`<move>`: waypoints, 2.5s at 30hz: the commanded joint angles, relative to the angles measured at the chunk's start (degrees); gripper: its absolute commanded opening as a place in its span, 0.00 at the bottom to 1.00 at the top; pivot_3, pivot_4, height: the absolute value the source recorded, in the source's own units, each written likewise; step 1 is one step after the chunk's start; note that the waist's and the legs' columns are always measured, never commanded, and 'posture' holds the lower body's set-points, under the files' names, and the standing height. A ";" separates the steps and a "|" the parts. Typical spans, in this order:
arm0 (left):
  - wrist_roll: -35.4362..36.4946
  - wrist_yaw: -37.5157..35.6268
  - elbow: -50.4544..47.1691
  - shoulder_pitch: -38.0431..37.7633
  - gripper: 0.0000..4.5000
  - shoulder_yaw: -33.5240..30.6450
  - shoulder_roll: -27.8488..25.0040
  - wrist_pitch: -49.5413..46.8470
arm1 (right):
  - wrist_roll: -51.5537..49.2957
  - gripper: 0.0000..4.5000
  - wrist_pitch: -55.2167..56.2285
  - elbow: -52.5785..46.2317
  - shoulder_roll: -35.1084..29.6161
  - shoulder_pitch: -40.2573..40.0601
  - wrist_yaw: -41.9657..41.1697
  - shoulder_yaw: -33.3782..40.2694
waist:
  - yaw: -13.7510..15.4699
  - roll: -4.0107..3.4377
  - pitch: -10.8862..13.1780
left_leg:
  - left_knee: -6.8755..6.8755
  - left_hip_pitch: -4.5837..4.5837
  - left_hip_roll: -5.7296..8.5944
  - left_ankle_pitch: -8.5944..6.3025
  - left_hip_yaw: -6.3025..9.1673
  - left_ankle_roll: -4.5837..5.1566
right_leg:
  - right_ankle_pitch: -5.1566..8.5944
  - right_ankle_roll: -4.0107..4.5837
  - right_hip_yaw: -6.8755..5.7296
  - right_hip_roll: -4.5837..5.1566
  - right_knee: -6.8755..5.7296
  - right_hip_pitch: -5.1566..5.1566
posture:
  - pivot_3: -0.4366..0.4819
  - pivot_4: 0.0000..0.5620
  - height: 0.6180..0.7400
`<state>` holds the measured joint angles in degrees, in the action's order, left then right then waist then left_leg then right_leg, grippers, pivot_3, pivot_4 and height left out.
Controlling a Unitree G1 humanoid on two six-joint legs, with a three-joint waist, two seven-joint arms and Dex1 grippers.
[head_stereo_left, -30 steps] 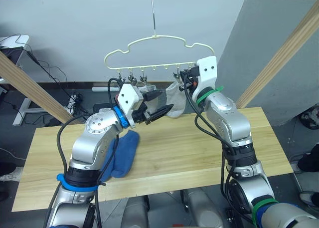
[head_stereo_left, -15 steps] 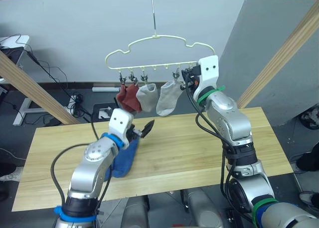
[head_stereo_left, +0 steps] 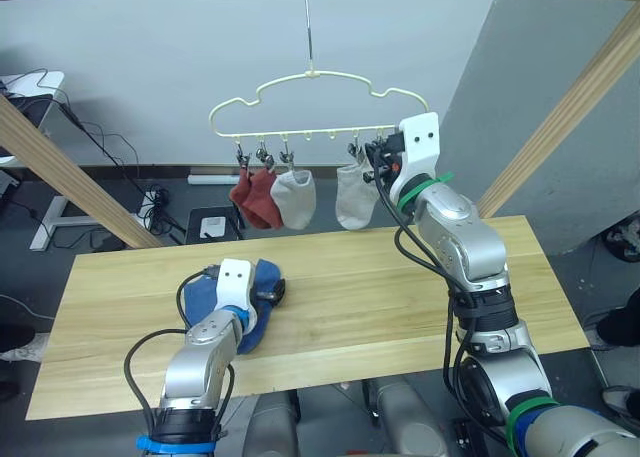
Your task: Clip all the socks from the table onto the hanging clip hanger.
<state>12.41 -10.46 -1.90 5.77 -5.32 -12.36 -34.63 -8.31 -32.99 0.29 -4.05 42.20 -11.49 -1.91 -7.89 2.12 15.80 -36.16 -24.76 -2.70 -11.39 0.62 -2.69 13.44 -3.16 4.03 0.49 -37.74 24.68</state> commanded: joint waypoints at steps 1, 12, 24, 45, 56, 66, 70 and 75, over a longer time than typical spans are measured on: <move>-0.97 0.69 2.11 0.00 1.00 -0.62 -0.70 -1.01 | -0.62 0.04 0.21 -2.98 -0.12 0.53 -0.46 0.12 | -0.01 0.00 0.00 | 0.00 0.01 0.00 0.00 0.00 0.00 | 0.00 0.00 0.00 0.00 -0.02 0.00 | 0.29 0.50 1.00; -2.49 -0.59 3.95 0.31 0.53 0.66 -2.24 -0.88 | -0.68 0.04 -0.25 -3.35 0.11 0.33 -0.73 0.22 | -0.05 0.00 0.00 | 0.00 0.05 0.00 0.02 -0.01 0.02 | 0.02 -0.03 0.02 0.00 -0.05 0.00 | 0.29 0.49 1.00; -4.03 -4.25 1.44 -1.78 0.00 3.61 -3.24 4.82 | -0.85 0.04 -0.46 -3.47 0.40 0.28 -0.69 0.44 | -0.05 0.00 0.00 | 0.01 0.05 0.00 0.02 -0.03 0.02 | 0.02 -0.02 0.03 0.01 -0.04 0.00 | 0.29 0.48 1.00; -17.94 -2.41 6.18 12.63 0.00 17.92 7.38 41.41 | -3.98 0.04 -7.59 -9.59 1.05 2.01 1.33 2.76 | -0.12 0.00 0.00 | 0.07 -0.10 0.02 0.02 -0.34 0.03 | 0.04 -0.05 0.19 0.06 -0.01 0.29 | 0.25 0.49 1.00; -17.74 -0.96 13.71 20.27 0.00 17.77 12.33 42.63 | -5.36 0.04 -10.19 -10.64 1.32 2.28 2.03 2.82 | -0.25 0.01 0.01 | 0.09 -0.13 0.03 0.01 -0.33 0.03 | 0.05 -0.07 0.18 0.06 0.00 0.29 | 0.23 0.49 1.00; -16.83 -0.74 14.66 21.53 0.00 16.33 13.47 42.12 | -5.34 0.04 -10.91 -10.93 1.12 1.93 2.03 2.79 | -0.31 0.02 0.01 | 0.09 -0.13 0.03 0.02 -0.33 0.03 | 0.06 -0.09 0.18 0.04 0.00 0.29 | 0.23 0.50 1.00; -16.31 -0.84 14.42 21.91 0.00 15.79 13.97 41.86 | -5.31 0.04 -11.00 -10.81 1.05 1.75 1.98 2.73 | -0.33 0.02 0.01 | 0.09 -0.13 0.03 0.02 -0.32 0.03 | 0.06 -0.10 0.17 0.04 0.00 0.29 | 0.23 0.50 1.00; -16.14 -0.80 14.30 22.89 0.00 15.51 14.86 41.19 | -5.63 0.04 -11.88 -10.65 1.15 1.63 1.78 2.66 | -0.33 0.02 0.02 | 0.09 -0.13 0.03 0.01 -0.32 0.03 | 0.07 -0.10 0.17 0.04 0.00 0.29 | 0.24 0.50 1.00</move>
<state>-4.52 -11.72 13.96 27.62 10.26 1.57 6.20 -12.85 -44.76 -7.54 -3.00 43.40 -9.69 0.48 -8.21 2.15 15.81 -36.07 -24.89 -2.66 -11.37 0.29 -2.65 13.51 -3.26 4.20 0.53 -37.74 24.98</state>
